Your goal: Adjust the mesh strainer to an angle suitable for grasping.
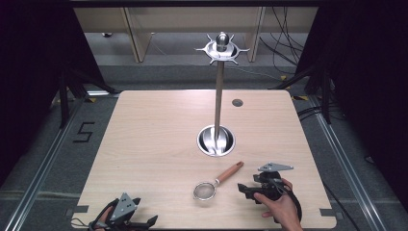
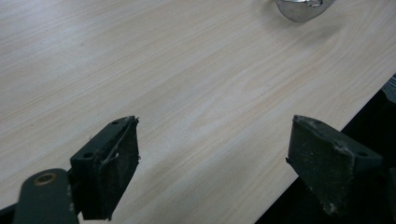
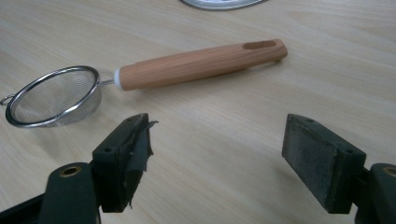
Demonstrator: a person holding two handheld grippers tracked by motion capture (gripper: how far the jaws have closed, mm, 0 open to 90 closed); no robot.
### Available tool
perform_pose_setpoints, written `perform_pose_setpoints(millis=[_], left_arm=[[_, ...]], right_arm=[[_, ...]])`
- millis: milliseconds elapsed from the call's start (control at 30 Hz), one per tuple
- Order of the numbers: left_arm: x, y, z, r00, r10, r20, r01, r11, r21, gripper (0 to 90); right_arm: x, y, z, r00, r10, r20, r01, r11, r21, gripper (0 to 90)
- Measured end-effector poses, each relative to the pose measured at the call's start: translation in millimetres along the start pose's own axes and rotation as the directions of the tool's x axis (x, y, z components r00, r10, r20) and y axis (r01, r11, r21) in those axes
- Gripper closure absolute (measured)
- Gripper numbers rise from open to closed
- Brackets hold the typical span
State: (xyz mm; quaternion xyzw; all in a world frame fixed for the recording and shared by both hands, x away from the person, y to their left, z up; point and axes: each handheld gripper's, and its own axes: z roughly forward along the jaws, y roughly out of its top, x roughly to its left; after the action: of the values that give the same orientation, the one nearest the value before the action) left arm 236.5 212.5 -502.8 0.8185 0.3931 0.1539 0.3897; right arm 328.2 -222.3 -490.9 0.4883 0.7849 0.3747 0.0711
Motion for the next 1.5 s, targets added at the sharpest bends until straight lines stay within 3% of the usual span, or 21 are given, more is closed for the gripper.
perform_pose_setpoints(millis=[33, 133, 233, 300, 333, 367, 500, 533, 567, 600, 667, 767, 800, 833, 867, 900, 967, 1000, 1033, 1367, 1500], left_arm=[[0.1, 1.0, -1.2, 1.0, 0.002, -0.008, -0.002, 0.9999, 0.017, 16.0], [-1.3, 1.0, -0.9, 1.0, -0.007, -0.005, 0.007, 1.0, -0.003, 16.1], [-2.9, 1.0, 0.1, 0.9998, -0.018, 0.006, 0.018, 0.9996, -0.02, 16.0], [-2.2, 1.0, -0.7, 1.0, -0.001, 0.002, 0.001, 1.0, -0.005, 16.0], [-0.6, 1.4, -0.7, 0.9995, 0.031, -0.008, -0.031, 0.9995, -0.005, 16.0], [-4.0, 1.9, -1.1, 1.0, 0.003, 0.009, -0.003, 0.9998, -0.019, 16.0], [-3.8, 3.0, -2.2, 0.9991, 0.042, 0.008, -0.042, 0.999, -0.016, 16.0], [-5.4, 2.2, -1.5, 0.9998, 0.018, 0.011, -0.017, 0.9997, -0.017, 16.0], [-4.6, 1.8, -1.8, 0.9992, 0.038, 0.006, -0.038, 0.9991, -0.019, 16.1], [-3.9, 2.4, -3.4, 0.9989, 0.047, 0.002, -0.047, 0.9989, 0.004, 16.2], [-3.8, 1.9, -3.0, 0.9993, 0.038, -0.003, -0.038, 0.9992, -0.01, 16.1], [-4.3, 1.9, -2.2, 0.9998, 0.019, -0.002, -0.019, 0.9995, -0.027, 16.1], [-2.4, 2.4, -3.1, 0.9989, 0.046, -0.006, -0.046, 0.9989, -0.008, 16.1], [-3.8, 2.2, -1.8, 0.9994, 0.033, -0.008, -0.033, 0.9993, -0.02, 16.2], [-4.2, 2.2, -2.2, 0.9995, 0.032, 0.006, -0.032, 0.9993, -0.018, 16.2], [-4.6, 2.0, -1.5, 0.9993, 0.036, 0.004, -0.036, 0.999, -0.027, 16.2], [-3.4, 3.5, -3.1, 0.9976, 0.069, -0.001, -0.069, 0.9976, 0.009, 16.2], [-5.1, 3.2, -2.0, 0.9987, 0.05, 0.005, -0.05, 0.9987, -0.007, 16.3], [-5.2, 3.3, -1.6, 0.9987, 0.052, 0.002, -0.052, 0.9986, -0.005, 16.4], [-5.5, 3.4, -0.2, 0.9978, 0.064, -0.015, -0.065, 0.9978, -0.013, 16.3], [-5.6, 3.6, -0.4, 0.9977, 0.067, -0.009, -0.067, 0.9977, -0.009, 16.3]], right_arm=[[0.0, 0.0, 0.0, 1.0, 0.0, 0.0, 0.0, 1.0, 0.0, 24.5], [5.7, 7.7, 8.7, 0.9999, 0.016, -0.005, -0.016, 0.999, 0.048, 24.6], [9.4, 14.1, 15.2, 0.9999, 0.016, -0.001, -0.015, 0.998, 0.06, 25.3], [9.7, 15.9, 17.5, 0.9999, 0.009, -0.004, -0.009, 0.998, 0.056, 25.3], [11.7, 17.5, 18.1, 0.9993, 0.036, -0.001, -0.036, 0.996, 0.076, 25.3], [12.1, 19.8, 21.0, 0.9984, 0.054, -0.015, -0.052, 0.995, 0.081, 25.3], [14.3, 23.6, 28.8, 0.995, 0.099, -0.01, -0.097, 0.989, 0.107, 24.3], [14.3, 23.6, 28.8, 0.995, 0.099, -0.01, -0.097, 0.989, 0.107, 24.3], [13.4, 26.1, 30.5, 0.9958, 0.085, -0.035, -0.081, 0.992, 0.099, 24.2], [14.7, 27.6, 30.4, 0.9946, 0.102, -0.018, -0.1, 0.989, 0.111, 24.2], [11.9, 29.6, 32.0, 0.9955, 0.079, -0.053, -0.074, 0.993, 0.094, 23.8], [10.3, 32.0, 32.0, 0.9929, 0.108, -0.049, -0.103, 0.989, 0.109, 23.9], [9.3, 33.3, 33.4, 0.9928, 0.109, -0.05, -0.103, 0.989, 0.106, 23.7], [8.5, 36.2, 34.5, 0.991, 0.131, -0.028, -0.126, 0.983, 0.137, 23.1], [7.2, 37.1, 36.4, 0.9922, 0.111, -0.057, -0.103, 0.987, 0.124, 23.1], [7.2, 37.1, 36.4, 0.9922, 0.111, -0.057, -0.103, 0.987, 0.124, 23.1], [6.2, 39.6, 40.4, 0.9922, 0.11, -0.059, -0.101, 0.985, 0.142, 22.5], [7.4, 40.2, 42.0, 0.9903, 0.131, -0.047, -0.122, 0.98, 0.155, 22.4], [6.5, 41.5, 46.1, 0.9879, 0.138, -0.071, -0.126, 0.98, 0.152, 21.9], [8.1, 70.8, 59.6, 0.9915, 0.129, -0.018, -0.122, 0.97, 0.211, 22.0], [15.7, 82.5, 68.2, 0.9931, 0.117, -0.006, -0.112, 0.961, 0.255, 22.0]])
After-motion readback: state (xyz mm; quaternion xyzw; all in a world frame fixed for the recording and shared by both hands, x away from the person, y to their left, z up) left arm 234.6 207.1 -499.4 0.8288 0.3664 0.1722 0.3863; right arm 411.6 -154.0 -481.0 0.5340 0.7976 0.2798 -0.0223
